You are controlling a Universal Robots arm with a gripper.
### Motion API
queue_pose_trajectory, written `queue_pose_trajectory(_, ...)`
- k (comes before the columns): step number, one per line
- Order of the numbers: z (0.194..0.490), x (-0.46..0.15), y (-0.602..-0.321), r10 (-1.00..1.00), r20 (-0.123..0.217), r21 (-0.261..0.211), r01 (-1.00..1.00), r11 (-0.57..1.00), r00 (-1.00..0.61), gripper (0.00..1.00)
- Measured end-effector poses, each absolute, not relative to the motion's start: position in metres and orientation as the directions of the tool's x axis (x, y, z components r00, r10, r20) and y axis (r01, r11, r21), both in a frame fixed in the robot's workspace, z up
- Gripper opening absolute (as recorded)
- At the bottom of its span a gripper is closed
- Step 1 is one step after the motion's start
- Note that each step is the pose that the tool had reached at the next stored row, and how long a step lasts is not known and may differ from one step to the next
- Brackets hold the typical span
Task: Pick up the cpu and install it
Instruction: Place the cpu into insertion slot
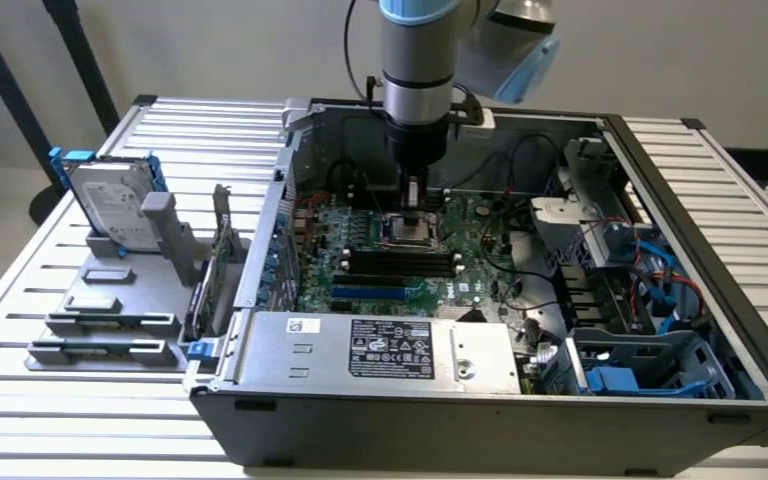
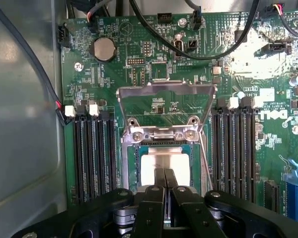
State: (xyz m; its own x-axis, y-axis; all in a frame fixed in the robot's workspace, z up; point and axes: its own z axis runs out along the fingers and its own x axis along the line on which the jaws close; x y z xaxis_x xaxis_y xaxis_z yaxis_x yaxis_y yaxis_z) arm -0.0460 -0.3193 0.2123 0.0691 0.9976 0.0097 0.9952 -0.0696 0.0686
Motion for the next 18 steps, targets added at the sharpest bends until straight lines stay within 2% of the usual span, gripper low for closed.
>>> queue_pose_trajectory(18,0.2056,-0.0458,-0.3196,0.997,0.026,0.071,0.995,-0.071,0.069,0.14)
